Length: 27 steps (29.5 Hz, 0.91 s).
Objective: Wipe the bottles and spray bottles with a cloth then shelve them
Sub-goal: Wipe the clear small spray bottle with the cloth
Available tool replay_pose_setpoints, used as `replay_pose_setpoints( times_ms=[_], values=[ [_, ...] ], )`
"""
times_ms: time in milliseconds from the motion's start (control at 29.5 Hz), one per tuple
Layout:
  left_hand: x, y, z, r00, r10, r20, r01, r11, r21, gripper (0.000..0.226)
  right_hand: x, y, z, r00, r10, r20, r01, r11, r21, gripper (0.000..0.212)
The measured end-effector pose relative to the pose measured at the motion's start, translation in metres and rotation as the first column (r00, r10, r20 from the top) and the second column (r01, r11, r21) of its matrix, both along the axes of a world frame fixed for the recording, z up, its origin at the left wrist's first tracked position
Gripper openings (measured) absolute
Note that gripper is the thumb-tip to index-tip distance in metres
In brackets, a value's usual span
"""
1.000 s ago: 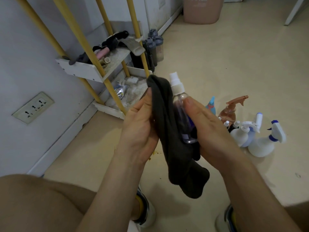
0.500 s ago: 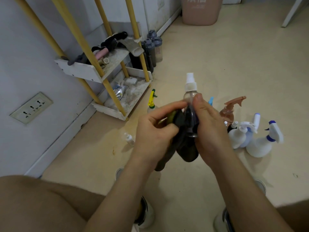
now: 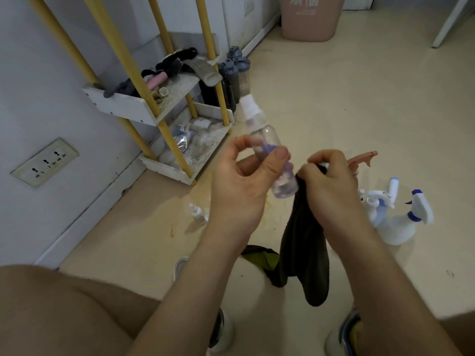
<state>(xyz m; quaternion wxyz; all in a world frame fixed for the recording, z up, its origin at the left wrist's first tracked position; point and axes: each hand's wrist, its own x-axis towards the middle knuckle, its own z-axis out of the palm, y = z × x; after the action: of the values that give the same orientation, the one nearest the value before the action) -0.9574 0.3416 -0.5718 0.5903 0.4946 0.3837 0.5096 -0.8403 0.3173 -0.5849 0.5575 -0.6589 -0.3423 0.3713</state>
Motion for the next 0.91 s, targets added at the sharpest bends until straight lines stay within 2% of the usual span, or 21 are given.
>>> replay_pose_setpoints(
  times_ms=[34,102,169,203,271,339,373,440,474,542,610,678,779,813,915],
  values=[
    [-0.002,0.002,0.002,1.000,0.017,-0.024,-0.017,1.000,0.025,0.045,0.005,-0.001,0.001,0.983,-0.031,-0.179,0.031,1.000,-0.005,0.011],
    [-0.008,0.005,0.000,0.998,0.008,-0.060,-0.005,0.999,0.040,0.040,0.012,-0.005,0.009,0.864,-0.047,-0.501,0.109,0.989,0.097,0.010],
    [-0.009,0.003,-0.005,0.996,-0.063,-0.065,0.064,0.998,0.016,0.036,0.014,-0.008,0.018,0.781,0.033,-0.623,0.161,0.954,0.253,0.008],
    [-0.006,0.000,-0.008,0.993,-0.105,-0.055,0.106,0.994,0.005,0.035,0.010,-0.007,0.021,0.783,0.080,-0.616,0.158,0.933,0.322,0.012],
    [0.003,-0.006,-0.007,0.986,-0.159,-0.044,0.160,0.987,0.015,0.033,-0.006,-0.004,0.023,0.884,0.072,-0.461,0.136,0.906,0.401,0.016],
    [0.010,-0.011,-0.006,0.988,-0.147,-0.047,0.150,0.987,0.063,0.033,-0.021,-0.002,0.020,0.992,-0.045,-0.121,0.093,0.900,0.425,0.019],
    [0.012,-0.011,-0.008,0.992,-0.115,-0.053,0.118,0.990,0.074,0.030,-0.027,-0.003,0.015,0.998,-0.059,0.027,0.042,0.901,0.432,0.019],
    [0.008,-0.006,-0.014,0.997,-0.033,-0.076,0.040,0.996,0.085,0.025,-0.040,-0.009,0.006,0.981,-0.021,0.191,-0.064,0.901,0.429,0.030],
    [0.005,-0.002,-0.018,0.994,-0.007,-0.111,0.019,0.994,0.109,0.028,-0.046,-0.013,0.003,0.973,0.000,0.233,-0.099,0.906,0.411,0.038],
    [0.002,-0.001,-0.025,0.955,0.054,-0.292,0.011,0.976,0.218,0.040,-0.052,-0.015,0.006,0.949,0.009,0.314,-0.121,0.932,0.341,0.049],
    [0.003,-0.010,-0.029,0.890,0.114,-0.440,0.026,0.953,0.301,0.042,-0.046,-0.008,0.011,0.928,0.008,0.373,-0.112,0.959,0.259,0.045],
    [0.005,-0.017,-0.031,0.854,0.154,-0.496,0.022,0.943,0.331,0.043,-0.037,0.003,0.017,0.918,0.027,0.395,-0.106,0.978,0.179,0.035],
    [0.009,-0.004,-0.030,0.822,0.139,-0.552,0.006,0.968,0.252,0.042,-0.039,-0.005,0.017,0.882,0.085,0.463,-0.143,0.986,0.091,0.031],
    [0.009,0.000,-0.029,0.799,0.155,-0.582,0.013,0.962,0.274,0.045,-0.043,-0.010,0.017,0.873,0.094,0.479,-0.149,0.986,0.078,0.032],
    [0.012,-0.011,-0.029,0.717,0.279,-0.638,0.089,0.872,0.481,0.048,-0.038,-0.001,0.014,0.888,0.067,0.455,-0.107,0.992,0.063,0.030]
  ],
)
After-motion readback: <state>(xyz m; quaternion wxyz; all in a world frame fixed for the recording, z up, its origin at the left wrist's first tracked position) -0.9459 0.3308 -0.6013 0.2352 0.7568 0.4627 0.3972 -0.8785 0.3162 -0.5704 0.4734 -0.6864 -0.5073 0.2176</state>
